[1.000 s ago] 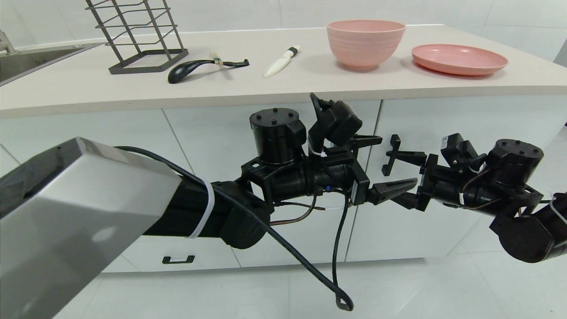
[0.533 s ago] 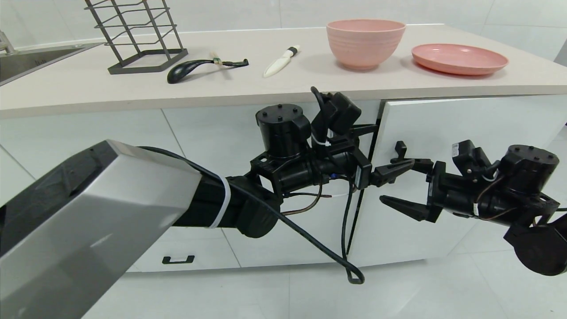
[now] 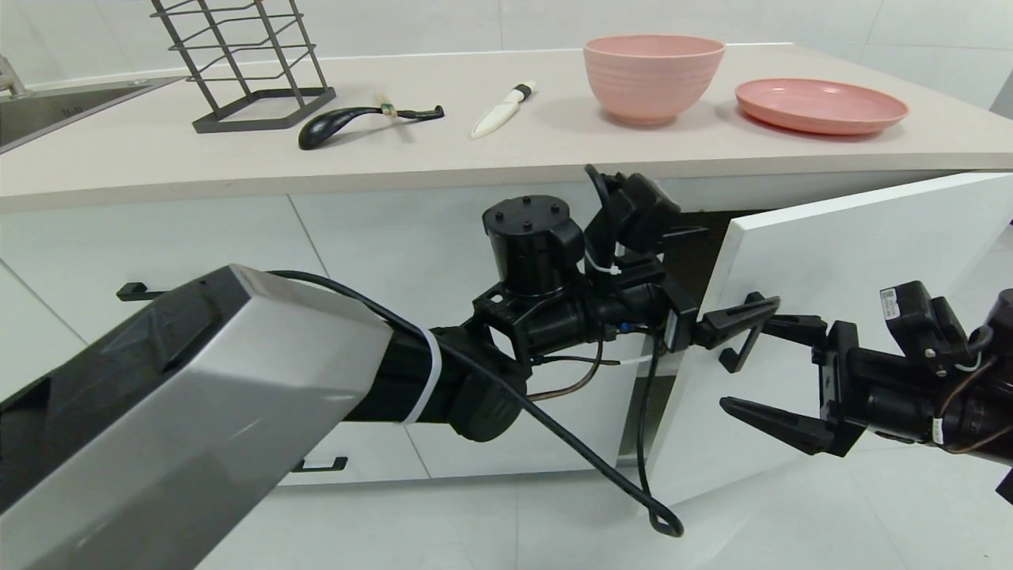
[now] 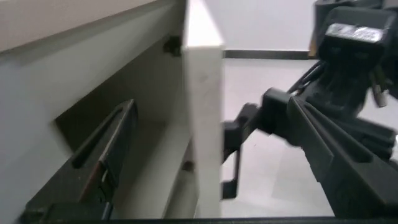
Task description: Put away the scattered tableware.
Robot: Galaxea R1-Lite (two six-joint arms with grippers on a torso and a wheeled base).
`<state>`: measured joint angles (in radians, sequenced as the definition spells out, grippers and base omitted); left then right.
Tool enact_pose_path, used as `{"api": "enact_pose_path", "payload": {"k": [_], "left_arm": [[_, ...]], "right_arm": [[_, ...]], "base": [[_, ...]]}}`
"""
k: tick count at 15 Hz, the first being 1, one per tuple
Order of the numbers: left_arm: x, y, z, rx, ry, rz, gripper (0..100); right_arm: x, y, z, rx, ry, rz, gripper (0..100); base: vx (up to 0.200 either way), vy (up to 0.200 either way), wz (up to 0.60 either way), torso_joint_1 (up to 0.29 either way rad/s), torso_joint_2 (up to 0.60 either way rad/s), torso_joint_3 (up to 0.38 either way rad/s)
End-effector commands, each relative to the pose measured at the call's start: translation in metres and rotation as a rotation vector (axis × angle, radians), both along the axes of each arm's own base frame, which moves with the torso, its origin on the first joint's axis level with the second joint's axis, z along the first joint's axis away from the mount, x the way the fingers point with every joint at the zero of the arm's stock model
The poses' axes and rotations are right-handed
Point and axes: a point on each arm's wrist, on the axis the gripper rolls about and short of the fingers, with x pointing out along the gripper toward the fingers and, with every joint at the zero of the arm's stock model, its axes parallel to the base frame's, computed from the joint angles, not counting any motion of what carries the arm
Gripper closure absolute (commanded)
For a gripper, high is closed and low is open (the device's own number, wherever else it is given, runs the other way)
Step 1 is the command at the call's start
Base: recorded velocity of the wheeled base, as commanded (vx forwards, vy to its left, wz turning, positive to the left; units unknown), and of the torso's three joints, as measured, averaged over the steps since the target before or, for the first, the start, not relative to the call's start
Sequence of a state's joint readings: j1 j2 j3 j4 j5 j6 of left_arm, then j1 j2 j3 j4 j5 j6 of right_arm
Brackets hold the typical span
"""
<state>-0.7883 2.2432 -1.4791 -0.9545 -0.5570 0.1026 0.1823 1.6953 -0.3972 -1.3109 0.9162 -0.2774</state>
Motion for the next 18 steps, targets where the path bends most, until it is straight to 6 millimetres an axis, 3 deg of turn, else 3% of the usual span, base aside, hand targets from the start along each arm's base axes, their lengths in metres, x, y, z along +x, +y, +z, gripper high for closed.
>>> {"api": "enact_pose_path", "payload": {"k": [1, 4, 8, 12, 16, 17, 18], "left_arm": [[-0.015, -0.024, -0.005, -0.012, -0.008, -0.059, 0], [-0.028, -0.039, -0.009, -0.024, 0.013, -0.103, 0], [-0.029, -0.040, -0.008, -0.029, 0.013, -0.106, 0], [-0.030, -0.041, -0.008, -0.033, 0.012, -0.106, 0], [-0.038, -0.048, -0.008, -0.043, 0.025, -0.097, 0], [-0.039, -0.048, -0.008, -0.048, 0.031, -0.086, 0], [-0.039, -0.049, -0.008, -0.047, 0.032, -0.083, 0]], "right_arm": [[-0.007, -0.001, 0.004, 0.002, -0.016, 0.000, 0], [-0.008, -0.010, -0.004, -0.007, 0.016, -0.051, 0], [-0.007, -0.032, -0.010, -0.014, 0.040, -0.147, 0], [-0.010, -0.039, -0.014, -0.016, 0.057, -0.195, 0], [-0.053, -0.047, -0.017, -0.020, 0.079, -0.264, 0], [-0.075, -0.052, -0.013, -0.015, 0.052, -0.296, 0], [-0.080, -0.052, -0.013, -0.014, 0.046, -0.305, 0]], "base": [[0.000, 0.000, 0.00, 0.000, 0.00, 0.000], [0.000, 0.000, 0.00, 0.000, 0.00, 0.000], [0.000, 0.000, 0.00, 0.000, 0.00, 0.000], [0.000, 0.000, 0.00, 0.000, 0.00, 0.000], [0.000, 0.000, 0.00, 0.000, 0.00, 0.000], [0.000, 0.000, 0.00, 0.000, 0.00, 0.000], [0.000, 0.000, 0.00, 0.000, 0.00, 0.000]]}}
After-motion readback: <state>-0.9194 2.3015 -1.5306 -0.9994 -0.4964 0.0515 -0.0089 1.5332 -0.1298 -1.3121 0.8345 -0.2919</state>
